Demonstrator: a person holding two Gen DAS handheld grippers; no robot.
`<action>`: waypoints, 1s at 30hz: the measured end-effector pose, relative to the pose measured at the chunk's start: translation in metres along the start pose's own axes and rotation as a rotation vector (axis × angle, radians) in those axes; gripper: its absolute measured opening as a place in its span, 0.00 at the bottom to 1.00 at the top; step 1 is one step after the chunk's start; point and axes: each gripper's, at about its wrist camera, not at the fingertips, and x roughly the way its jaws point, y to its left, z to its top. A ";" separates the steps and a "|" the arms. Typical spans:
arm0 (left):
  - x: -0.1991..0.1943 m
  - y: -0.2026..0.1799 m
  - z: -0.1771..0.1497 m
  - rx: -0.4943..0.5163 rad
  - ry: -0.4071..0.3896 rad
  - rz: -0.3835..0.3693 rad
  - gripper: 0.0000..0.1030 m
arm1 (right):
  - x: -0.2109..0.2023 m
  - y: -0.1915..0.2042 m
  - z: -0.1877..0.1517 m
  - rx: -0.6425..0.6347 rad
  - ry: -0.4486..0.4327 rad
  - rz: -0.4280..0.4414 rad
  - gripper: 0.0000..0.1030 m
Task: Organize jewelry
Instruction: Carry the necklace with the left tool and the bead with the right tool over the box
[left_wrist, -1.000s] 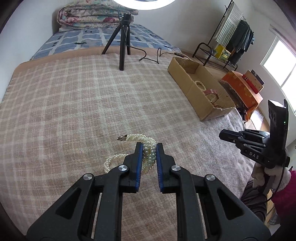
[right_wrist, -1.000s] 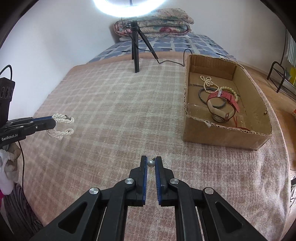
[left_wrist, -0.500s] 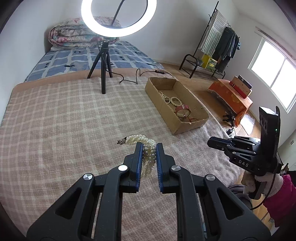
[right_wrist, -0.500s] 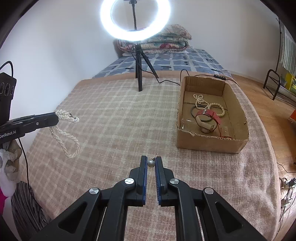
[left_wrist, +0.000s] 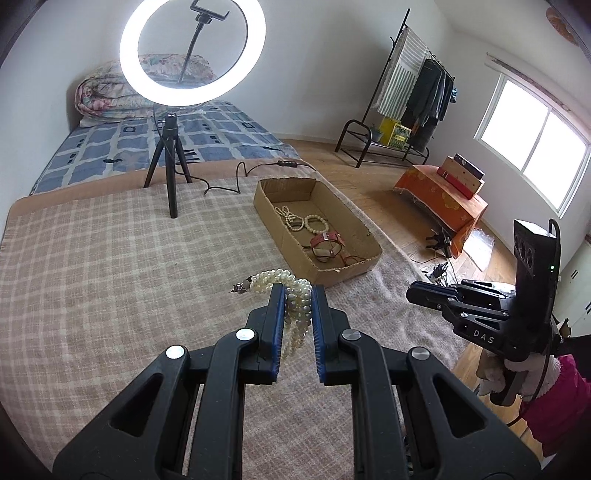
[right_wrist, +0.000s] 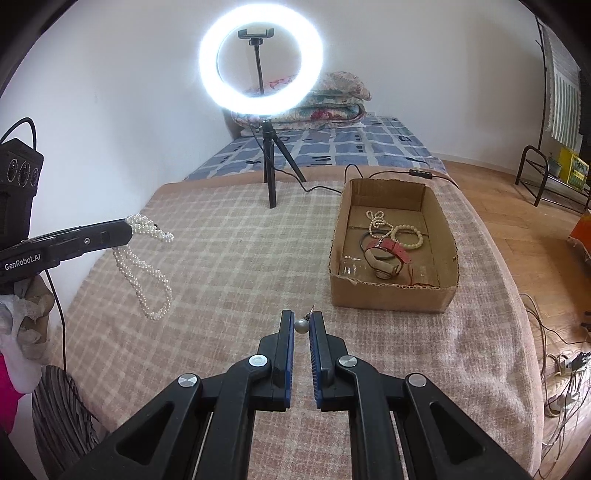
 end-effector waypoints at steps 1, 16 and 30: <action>0.002 -0.003 0.002 -0.001 -0.002 -0.008 0.12 | -0.003 -0.003 0.002 0.001 -0.007 -0.004 0.06; 0.050 -0.038 0.042 0.027 -0.025 -0.073 0.12 | -0.009 -0.050 0.029 0.017 -0.061 -0.054 0.06; 0.111 -0.047 0.103 0.036 -0.073 -0.095 0.12 | 0.025 -0.090 0.043 0.038 -0.052 -0.062 0.06</action>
